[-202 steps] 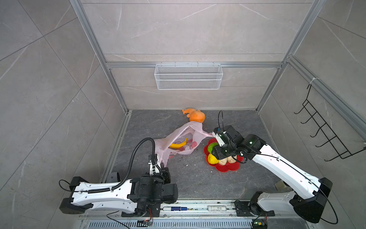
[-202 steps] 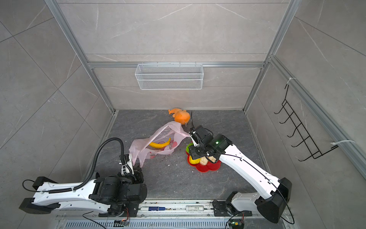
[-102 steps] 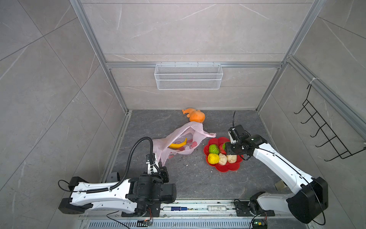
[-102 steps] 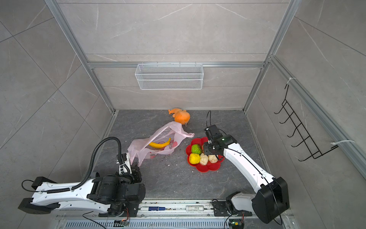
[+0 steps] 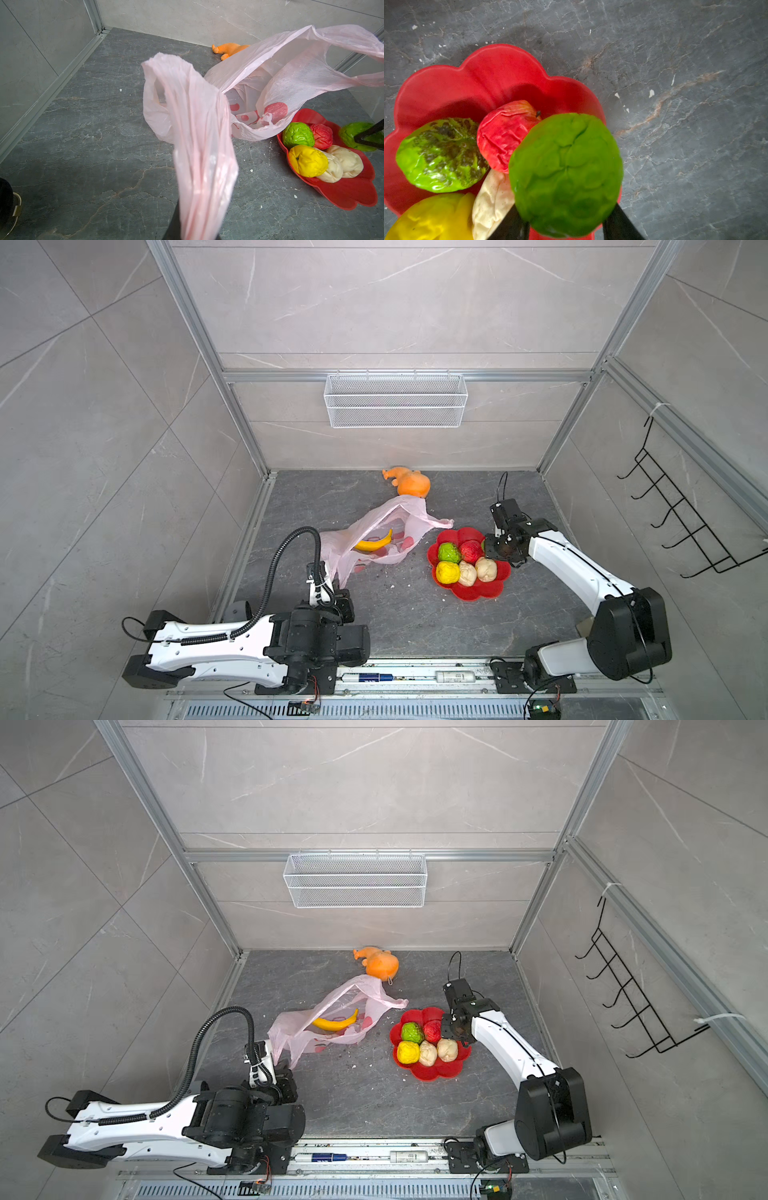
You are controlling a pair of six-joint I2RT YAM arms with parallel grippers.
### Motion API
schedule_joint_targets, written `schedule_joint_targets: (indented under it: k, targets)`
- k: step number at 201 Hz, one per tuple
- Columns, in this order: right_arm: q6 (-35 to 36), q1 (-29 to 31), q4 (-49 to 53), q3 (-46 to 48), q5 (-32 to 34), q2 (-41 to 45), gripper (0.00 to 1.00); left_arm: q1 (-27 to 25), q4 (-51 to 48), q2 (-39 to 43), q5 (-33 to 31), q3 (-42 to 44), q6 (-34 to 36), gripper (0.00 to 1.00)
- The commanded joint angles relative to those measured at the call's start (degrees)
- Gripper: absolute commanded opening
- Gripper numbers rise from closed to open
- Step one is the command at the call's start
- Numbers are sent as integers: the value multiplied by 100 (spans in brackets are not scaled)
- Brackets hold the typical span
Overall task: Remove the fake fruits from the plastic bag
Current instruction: 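Lower the green fruit onto the red plate and open the right gripper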
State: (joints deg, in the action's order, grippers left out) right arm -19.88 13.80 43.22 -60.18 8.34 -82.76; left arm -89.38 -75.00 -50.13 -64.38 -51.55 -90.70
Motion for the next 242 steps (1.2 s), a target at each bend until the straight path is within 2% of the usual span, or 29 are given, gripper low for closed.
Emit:
schedule_joint_targets:
  k: [1, 71, 187, 242]
  targets:
    - [19, -44, -180, 50, 30, -119, 31, -30, -111, -13, -163, -197, -106, 0]
    - [28, -129, -301, 51, -55, -431, 41, -32, -111, -13, -136, -203, -80, 0]
    - [142, -123, -51, -12, -360, 72, 82, -35, -128, -5, -1, -287, 39, 0]
    - [204, -115, 396, -98, -494, 669, 87, -34, -177, 143, 448, -303, 129, 0]
